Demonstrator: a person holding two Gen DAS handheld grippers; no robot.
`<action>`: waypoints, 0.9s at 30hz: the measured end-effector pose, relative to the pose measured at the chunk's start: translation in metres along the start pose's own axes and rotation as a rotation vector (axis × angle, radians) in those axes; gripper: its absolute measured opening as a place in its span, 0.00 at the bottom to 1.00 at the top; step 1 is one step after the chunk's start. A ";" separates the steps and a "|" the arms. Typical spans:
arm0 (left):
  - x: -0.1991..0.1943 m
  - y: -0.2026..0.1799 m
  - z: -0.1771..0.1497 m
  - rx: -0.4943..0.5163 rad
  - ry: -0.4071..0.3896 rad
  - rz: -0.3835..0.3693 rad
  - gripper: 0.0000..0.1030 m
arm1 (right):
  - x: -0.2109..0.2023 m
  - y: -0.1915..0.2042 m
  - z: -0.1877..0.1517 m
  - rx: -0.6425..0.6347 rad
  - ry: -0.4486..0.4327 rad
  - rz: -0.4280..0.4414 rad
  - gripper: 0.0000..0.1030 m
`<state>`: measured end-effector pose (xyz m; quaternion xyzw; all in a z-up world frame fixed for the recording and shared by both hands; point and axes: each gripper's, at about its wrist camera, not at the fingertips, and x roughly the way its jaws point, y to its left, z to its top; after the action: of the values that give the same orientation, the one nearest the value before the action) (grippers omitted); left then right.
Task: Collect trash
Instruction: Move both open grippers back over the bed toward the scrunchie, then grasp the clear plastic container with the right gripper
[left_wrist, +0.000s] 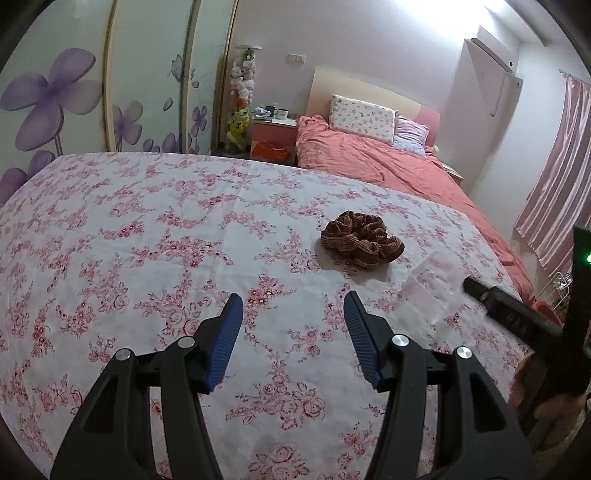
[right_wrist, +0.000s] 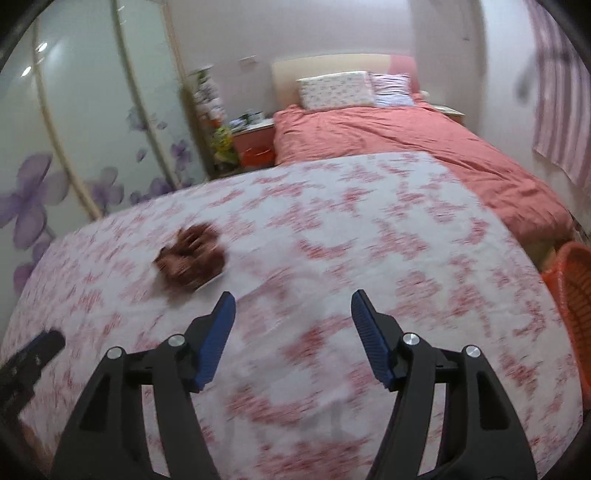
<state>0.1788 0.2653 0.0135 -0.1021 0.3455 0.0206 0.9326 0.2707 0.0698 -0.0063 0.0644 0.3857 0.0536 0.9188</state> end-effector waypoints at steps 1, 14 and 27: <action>-0.001 0.001 -0.001 0.000 0.000 0.003 0.55 | 0.002 0.005 -0.005 -0.012 0.010 -0.001 0.63; 0.004 0.001 -0.004 -0.001 0.017 0.005 0.55 | 0.019 -0.012 -0.008 0.036 0.031 -0.118 0.62; 0.023 -0.009 0.007 0.029 0.021 0.044 0.61 | 0.028 -0.035 0.021 0.125 0.007 -0.038 0.84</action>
<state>0.2021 0.2575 0.0053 -0.0810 0.3578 0.0347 0.9296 0.3069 0.0377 -0.0173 0.1139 0.3927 0.0123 0.9125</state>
